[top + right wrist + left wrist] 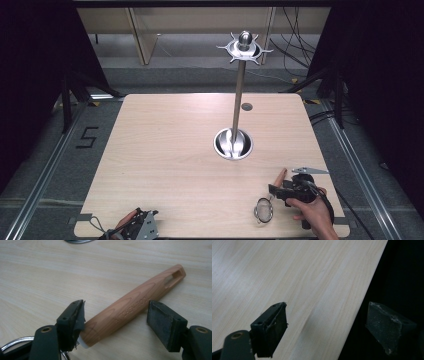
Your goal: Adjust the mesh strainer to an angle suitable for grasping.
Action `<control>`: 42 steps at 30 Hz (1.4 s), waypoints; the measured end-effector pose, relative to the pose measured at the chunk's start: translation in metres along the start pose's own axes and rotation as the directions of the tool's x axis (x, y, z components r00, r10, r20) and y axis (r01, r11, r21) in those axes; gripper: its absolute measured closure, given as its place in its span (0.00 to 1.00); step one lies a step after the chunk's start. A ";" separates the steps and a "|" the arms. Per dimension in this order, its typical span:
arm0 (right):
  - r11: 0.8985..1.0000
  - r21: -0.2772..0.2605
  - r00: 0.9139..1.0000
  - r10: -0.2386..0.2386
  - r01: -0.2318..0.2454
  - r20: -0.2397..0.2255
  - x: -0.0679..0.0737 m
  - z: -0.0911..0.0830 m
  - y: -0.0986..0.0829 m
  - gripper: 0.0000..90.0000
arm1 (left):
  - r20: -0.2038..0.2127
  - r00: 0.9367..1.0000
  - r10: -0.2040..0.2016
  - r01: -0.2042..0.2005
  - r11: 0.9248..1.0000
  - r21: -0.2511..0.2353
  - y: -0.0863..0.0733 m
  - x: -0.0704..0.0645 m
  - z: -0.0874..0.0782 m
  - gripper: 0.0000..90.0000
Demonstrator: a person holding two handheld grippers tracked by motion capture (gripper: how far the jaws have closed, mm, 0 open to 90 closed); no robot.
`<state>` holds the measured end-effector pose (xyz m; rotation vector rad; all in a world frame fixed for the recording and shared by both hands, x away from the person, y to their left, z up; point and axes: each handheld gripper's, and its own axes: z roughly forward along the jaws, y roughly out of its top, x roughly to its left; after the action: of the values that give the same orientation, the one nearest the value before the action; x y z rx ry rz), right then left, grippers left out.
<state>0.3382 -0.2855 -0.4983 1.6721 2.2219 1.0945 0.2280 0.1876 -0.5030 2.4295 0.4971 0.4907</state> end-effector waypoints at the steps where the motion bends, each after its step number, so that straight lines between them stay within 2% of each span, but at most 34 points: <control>1: 1.000 0.000 1.000 0.000 0.000 0.000 0.000 0.000 0.000 0.35 | 0.000 1.000 0.000 0.000 1.000 0.000 0.000 0.000 0.000 0.18; 4: 1.000 0.025 1.000 0.018 -0.017 -0.005 0.004 0.004 0.001 0.35 | 0.001 1.000 -0.002 0.002 1.000 -0.003 0.000 0.000 0.000 0.18; 5: 0.999 0.038 1.000 0.002 -0.003 0.013 0.006 0.006 0.002 0.36 | 0.005 1.000 0.004 -0.004 1.000 0.002 0.000 0.000 0.000 0.18; 8: 0.997 0.043 0.998 -0.064 0.063 0.013 0.007 0.010 0.005 0.39 | -0.002 1.000 0.009 -0.009 1.000 0.005 0.000 0.001 0.001 0.18; 9: 0.995 0.059 0.996 -0.081 0.080 0.023 0.009 0.011 0.007 0.41 | -0.002 1.000 0.009 -0.009 1.000 0.005 0.000 0.001 0.001 0.18; 10: 0.995 0.059 0.996 -0.081 0.080 0.023 0.009 0.011 0.007 0.41 | 0.007 1.000 0.018 -0.018 1.000 0.016 0.000 0.001 0.000 0.18; 11: 0.992 0.072 0.995 -0.101 0.100 0.016 0.013 0.014 0.009 0.43 | 0.000 1.000 0.008 -0.008 1.000 0.005 0.000 0.001 0.001 0.18; 12: 0.992 0.072 0.995 -0.101 0.100 0.016 0.013 0.014 0.009 0.43 | 0.000 1.000 0.008 -0.008 1.000 0.005 0.000 0.001 0.001 0.18; 13: 0.989 0.074 0.991 -0.129 0.127 0.021 0.014 0.016 0.010 0.45 | 0.001 1.000 0.010 -0.010 1.000 0.011 0.000 0.001 0.001 0.18; 14: 0.981 0.070 0.983 -0.181 0.180 0.007 0.018 0.021 0.014 0.47 | 0.002 1.000 0.014 -0.014 1.000 0.021 0.000 0.001 0.000 0.18; 15: 0.981 0.078 0.984 -0.179 0.177 0.020 0.020 0.022 0.015 0.48 | 0.016 1.000 0.020 -0.020 0.999 0.025 0.000 0.002 0.000 0.18; 16: 0.981 0.078 0.984 -0.179 0.177 0.020 0.020 0.022 0.015 0.48 | 0.012 1.000 0.017 -0.017 1.000 0.022 0.000 0.001 0.000 0.18; 20: 0.970 0.105 0.975 -0.222 0.220 0.001 0.031 0.032 0.022 0.57 | 0.006 1.000 0.018 -0.018 1.000 0.013 -0.001 0.001 0.000 0.18; 22: 0.968 0.109 0.974 -0.226 0.225 -0.003 0.032 0.032 0.024 0.58 | 0.008 1.000 0.019 -0.019 1.000 0.014 0.000 0.001 0.000 0.18; 24: 0.959 0.130 0.968 -0.251 0.250 -0.014 0.035 0.035 0.028 0.61 | 0.006 1.000 0.019 -0.020 1.000 0.014 -0.001 0.001 0.000 0.18; 25: 0.951 0.120 0.958 -0.286 0.286 -0.017 0.035 0.039 0.031 0.63 | 0.014 1.000 0.019 -0.019 1.000 0.015 -0.001 0.001 0.001 0.18; 28: 0.947 0.144 0.958 -0.287 0.286 -0.014 0.039 0.041 0.035 0.66 | 0.005 1.000 0.018 -0.018 1.000 0.012 -0.001 0.001 0.000 0.18; 29: 0.936 0.140 0.946 -0.323 0.323 -0.017 0.038 0.043 0.036 0.68 | 0.005 1.000 0.018 -0.018 1.000 0.013 -0.001 0.001 0.000 0.18; 30: 0.928 0.147 0.940 -0.342 0.341 -0.022 0.040 0.045 0.038 0.70 | 0.008 1.000 0.018 -0.018 1.000 0.014 -0.001 0.001 0.000 0.18; 31: 0.912 0.162 0.926 -0.378 0.377 -0.026 0.043 0.048 0.041 0.72 | 0.017 1.000 0.019 -0.019 1.000 0.018 -0.001 0.001 0.001 0.18; 32: 0.912 0.162 0.926 -0.378 0.377 -0.026 0.043 0.048 0.041 0.72 | 0.017 1.000 0.019 -0.019 1.000 0.018 -0.001 0.001 0.001 0.18; 34: 0.893 0.168 0.908 -0.416 0.417 -0.039 0.047 0.050 0.043 0.73 | 0.007 1.000 0.022 -0.022 1.000 0.017 -0.001 0.001 0.000 0.18; 35: 0.876 0.195 0.897 -0.440 0.441 -0.054 0.051 0.050 0.044 0.74 | 0.017 1.000 0.022 -0.022 1.000 0.018 -0.001 0.001 0.000 0.18; 36: 0.876 0.195 0.897 -0.440 0.441 -0.054 0.051 0.050 0.044 0.74 | 0.018 0.999 0.026 -0.027 0.999 0.024 -0.001 0.001 0.000 0.18; 37: 0.871 0.205 0.894 -0.443 0.446 -0.063 0.054 0.050 0.043 0.76 | 0.053 0.998 0.031 -0.034 0.998 0.053 0.000 0.003 -0.002 0.18; 38: 0.871 0.205 0.894 -0.443 0.446 -0.063 0.054 0.050 0.043 0.76 | 0.053 0.998 0.031 -0.034 0.998 0.053 0.000 0.003 -0.002 0.18; 39: 0.868 0.206 0.892 -0.447 0.451 -0.067 0.055 0.050 0.043 0.76 | -0.023 1.000 0.017 -0.017 1.000 0.022 -0.001 -0.001 0.000 0.18; 41: 0.869 0.208 0.894 -0.441 0.448 -0.083 0.057 0.051 0.042 0.75 | -0.024 1.000 0.017 -0.017 1.000 0.022 -0.001 -0.001 0.000 0.18; 42: 0.865 0.212 0.891 -0.443 0.454 -0.100 0.055 0.048 0.042 0.72 | -0.025 1.000 0.019 -0.019 1.000 0.024 -0.001 -0.001 0.000 0.18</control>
<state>0.3760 -0.2101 -0.4904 1.0980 2.6655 0.7867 0.2271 0.1876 -0.5036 2.4559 0.4935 0.5265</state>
